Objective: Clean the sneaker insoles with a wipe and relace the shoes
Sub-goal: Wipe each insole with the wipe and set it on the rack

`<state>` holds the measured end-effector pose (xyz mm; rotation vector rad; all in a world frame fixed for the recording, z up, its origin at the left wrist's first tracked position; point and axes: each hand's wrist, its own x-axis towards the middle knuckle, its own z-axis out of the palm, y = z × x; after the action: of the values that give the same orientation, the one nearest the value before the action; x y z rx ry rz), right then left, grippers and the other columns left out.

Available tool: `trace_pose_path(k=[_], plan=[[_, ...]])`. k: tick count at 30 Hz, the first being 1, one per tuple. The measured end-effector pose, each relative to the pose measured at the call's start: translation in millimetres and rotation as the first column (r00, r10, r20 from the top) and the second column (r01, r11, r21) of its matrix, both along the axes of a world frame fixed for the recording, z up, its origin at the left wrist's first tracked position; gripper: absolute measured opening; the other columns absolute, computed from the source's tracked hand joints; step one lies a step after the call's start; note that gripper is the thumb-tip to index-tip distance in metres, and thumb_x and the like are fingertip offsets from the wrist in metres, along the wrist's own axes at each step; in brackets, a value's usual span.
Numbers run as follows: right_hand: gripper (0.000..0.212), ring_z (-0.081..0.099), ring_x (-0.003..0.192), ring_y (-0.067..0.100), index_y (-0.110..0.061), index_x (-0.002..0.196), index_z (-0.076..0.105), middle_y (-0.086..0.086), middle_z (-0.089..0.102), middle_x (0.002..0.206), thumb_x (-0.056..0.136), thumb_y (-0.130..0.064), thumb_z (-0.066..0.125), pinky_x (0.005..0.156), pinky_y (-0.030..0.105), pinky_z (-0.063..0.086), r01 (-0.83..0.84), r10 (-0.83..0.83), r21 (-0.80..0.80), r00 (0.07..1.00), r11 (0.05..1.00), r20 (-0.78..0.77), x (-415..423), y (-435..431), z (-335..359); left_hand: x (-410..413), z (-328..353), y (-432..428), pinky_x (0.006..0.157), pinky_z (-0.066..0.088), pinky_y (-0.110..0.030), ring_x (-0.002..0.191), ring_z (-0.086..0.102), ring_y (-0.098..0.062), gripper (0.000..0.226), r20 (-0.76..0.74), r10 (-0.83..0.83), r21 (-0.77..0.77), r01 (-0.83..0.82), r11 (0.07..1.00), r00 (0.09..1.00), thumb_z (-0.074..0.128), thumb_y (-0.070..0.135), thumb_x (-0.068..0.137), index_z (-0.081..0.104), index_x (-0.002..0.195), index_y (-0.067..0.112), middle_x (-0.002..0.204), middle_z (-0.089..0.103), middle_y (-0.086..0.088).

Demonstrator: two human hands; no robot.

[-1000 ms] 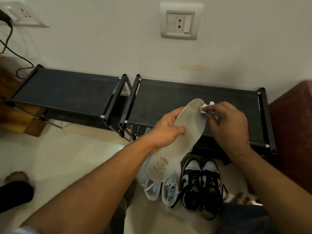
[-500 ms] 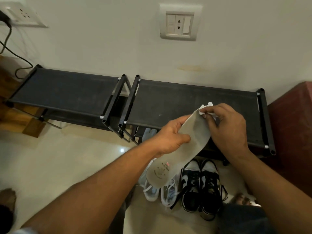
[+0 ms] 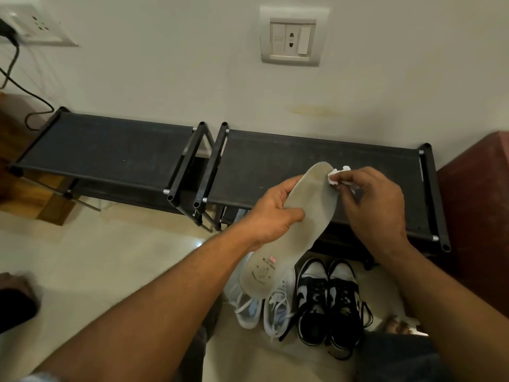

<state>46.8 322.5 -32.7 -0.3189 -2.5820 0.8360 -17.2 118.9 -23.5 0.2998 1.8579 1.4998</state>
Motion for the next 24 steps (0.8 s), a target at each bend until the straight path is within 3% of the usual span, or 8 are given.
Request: trace_pose_path(k=[5,10,13,15,19,24], plan=[[0.017,0.067,0.095,0.011,-0.025,0.107,0.077,-0.007,0.071,0.105,0.094,-0.015,0.075,0.081,0.032,0.057,-0.023,0.023,-0.009,0.999,1.0,-0.034,2,-4,1,2,2,-1,0.087,0.061,-0.042,0.098,0.072,-0.022,0.075,0.04,-0.093,0.008,0.093,0.996,0.995,0.057,-0.009,0.093,0.059,0.143,0.046,0.117,0.074,-0.013],[0.018,0.067,0.091,0.013,-0.026,0.108,0.078,-0.006,0.071,0.104,0.092,-0.017,0.078,0.079,0.046,0.057,-0.205,0.209,0.1,0.977,0.974,-0.031,3,-10,-1,-3,1,-1,0.092,0.061,-0.045,0.103,0.073,-0.024,0.075,0.055,-0.016,0.023,0.015,1.0,0.998,0.058,-0.011,0.093,0.056,0.149,0.039,0.118,0.075,-0.012],[0.017,0.066,0.087,0.01,-0.026,0.105,0.078,-0.008,0.071,0.102,0.092,-0.015,0.076,0.075,0.043,0.058,-0.049,0.051,0.035,0.996,0.998,-0.071,-1,2,1,-1,0,0,0.091,0.062,-0.049,0.103,0.073,-0.027,0.076,0.061,-0.077,0.02,0.076,0.997,0.995,0.057,-0.009,0.094,0.055,0.149,0.043,0.119,0.075,-0.013],[0.017,0.065,0.087,0.009,-0.025,0.105,0.078,-0.008,0.07,0.101,0.092,-0.014,0.076,0.074,0.039,0.058,-0.03,0.032,0.021,0.996,0.999,-0.088,0,-1,2,0,0,1,0.091,0.062,-0.049,0.102,0.073,-0.027,0.076,0.066,-0.077,0.025,0.075,0.997,0.995,0.057,-0.01,0.094,0.056,0.148,0.043,0.119,0.075,-0.014],[0.019,0.066,0.091,0.012,-0.027,0.106,0.078,-0.01,0.07,0.101,0.09,-0.015,0.079,0.08,0.038,0.05,-0.271,0.276,0.141,0.961,0.952,-0.014,8,-26,-1,0,-1,1,0.093,0.061,-0.053,0.099,0.073,-0.028,0.075,0.075,-0.014,0.039,0.011,0.999,0.997,0.058,-0.012,0.092,0.059,0.146,0.039,0.114,0.075,-0.015],[0.015,0.066,0.086,0.011,-0.027,0.105,0.077,-0.007,0.071,0.101,0.093,-0.019,0.077,0.075,0.043,0.058,-0.003,0.007,0.038,0.995,0.999,-0.095,-3,-2,3,2,1,3,0.09,0.061,-0.047,0.101,0.073,-0.024,0.075,0.069,-0.076,0.016,0.075,0.997,0.995,0.058,-0.009,0.094,0.055,0.149,0.042,0.117,0.075,-0.011]])
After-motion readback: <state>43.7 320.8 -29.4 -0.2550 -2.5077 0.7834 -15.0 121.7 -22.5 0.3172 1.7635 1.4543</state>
